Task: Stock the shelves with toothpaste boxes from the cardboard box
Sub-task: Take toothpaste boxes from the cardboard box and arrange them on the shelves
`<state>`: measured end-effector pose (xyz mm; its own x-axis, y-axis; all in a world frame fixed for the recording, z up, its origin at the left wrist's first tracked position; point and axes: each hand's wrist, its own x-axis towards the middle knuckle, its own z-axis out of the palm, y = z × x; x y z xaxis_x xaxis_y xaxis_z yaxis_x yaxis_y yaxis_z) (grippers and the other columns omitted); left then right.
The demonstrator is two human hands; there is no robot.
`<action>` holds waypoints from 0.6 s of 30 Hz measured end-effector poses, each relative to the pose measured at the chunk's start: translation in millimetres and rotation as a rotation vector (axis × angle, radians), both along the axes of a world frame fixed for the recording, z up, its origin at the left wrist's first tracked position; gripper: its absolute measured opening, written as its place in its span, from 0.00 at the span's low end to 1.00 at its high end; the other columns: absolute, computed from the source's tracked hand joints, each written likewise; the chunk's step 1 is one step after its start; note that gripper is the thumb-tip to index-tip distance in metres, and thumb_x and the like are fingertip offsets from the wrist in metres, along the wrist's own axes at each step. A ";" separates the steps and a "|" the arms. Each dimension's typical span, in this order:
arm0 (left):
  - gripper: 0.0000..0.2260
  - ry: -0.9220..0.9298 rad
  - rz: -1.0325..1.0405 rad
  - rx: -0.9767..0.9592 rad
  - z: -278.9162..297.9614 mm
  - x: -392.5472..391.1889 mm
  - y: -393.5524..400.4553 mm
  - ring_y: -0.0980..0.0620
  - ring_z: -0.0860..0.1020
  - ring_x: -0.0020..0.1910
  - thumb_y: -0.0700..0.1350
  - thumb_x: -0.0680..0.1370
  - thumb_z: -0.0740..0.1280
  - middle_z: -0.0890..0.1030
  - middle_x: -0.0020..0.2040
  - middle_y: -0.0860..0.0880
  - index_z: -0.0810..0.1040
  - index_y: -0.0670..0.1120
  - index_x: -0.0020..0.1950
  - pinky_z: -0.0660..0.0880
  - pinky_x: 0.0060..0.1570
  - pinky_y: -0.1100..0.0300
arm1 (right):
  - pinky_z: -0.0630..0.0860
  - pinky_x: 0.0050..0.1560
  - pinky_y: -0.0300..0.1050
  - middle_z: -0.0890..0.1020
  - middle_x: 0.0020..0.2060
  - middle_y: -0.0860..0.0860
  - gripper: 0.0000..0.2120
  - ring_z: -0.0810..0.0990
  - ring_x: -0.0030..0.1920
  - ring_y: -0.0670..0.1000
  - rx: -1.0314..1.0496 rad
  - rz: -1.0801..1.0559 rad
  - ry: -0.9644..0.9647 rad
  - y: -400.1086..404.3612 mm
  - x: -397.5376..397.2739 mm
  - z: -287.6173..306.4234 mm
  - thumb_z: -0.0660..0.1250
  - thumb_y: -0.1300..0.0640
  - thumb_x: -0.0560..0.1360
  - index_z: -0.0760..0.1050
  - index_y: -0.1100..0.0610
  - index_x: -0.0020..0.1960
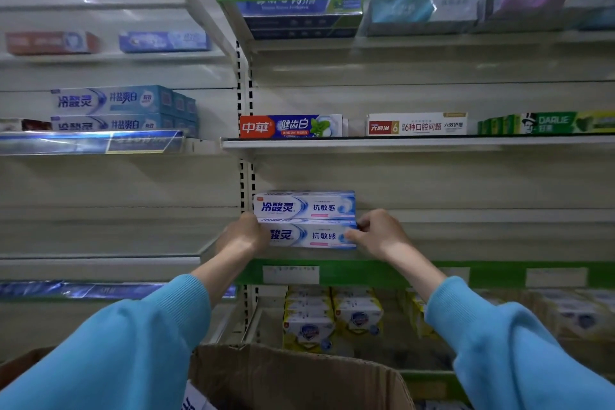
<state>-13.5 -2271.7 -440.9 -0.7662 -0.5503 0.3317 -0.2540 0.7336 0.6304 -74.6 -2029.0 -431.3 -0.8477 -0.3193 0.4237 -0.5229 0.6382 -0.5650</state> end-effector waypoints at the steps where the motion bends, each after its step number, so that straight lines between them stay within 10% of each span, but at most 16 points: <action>1: 0.06 -0.002 -0.001 0.002 0.2 0.5 -0.4 0.48 0.81 0.44 0.43 0.83 0.61 0.81 0.45 0.47 0.75 0.46 0.48 0.81 0.53 0.49 | 0.64 0.28 0.36 0.79 0.34 0.45 0.10 0.74 0.32 0.40 -0.002 -0.002 0.003 0.1 -0.6 -0.5 0.71 0.49 0.77 0.82 0.57 0.46; 12: 0.05 -0.014 -0.021 0.018 2.7 8.4 2.3 0.49 0.81 0.43 0.42 0.82 0.62 0.82 0.47 0.46 0.76 0.45 0.50 0.81 0.48 0.53 | 0.72 0.43 0.43 0.80 0.52 0.51 0.15 0.79 0.47 0.50 -0.044 -0.026 -0.036 -0.2 -3.1 -3.1 0.74 0.49 0.74 0.74 0.55 0.53; 18: 0.06 0.148 0.032 -0.007 -0.5 48.7 9.1 0.47 0.80 0.47 0.45 0.81 0.65 0.79 0.49 0.49 0.72 0.45 0.55 0.79 0.51 0.49 | 0.70 0.38 0.41 0.74 0.43 0.48 0.21 0.73 0.41 0.48 -0.123 0.030 -0.002 -1.9 13.6 5.2 0.77 0.48 0.70 0.69 0.56 0.51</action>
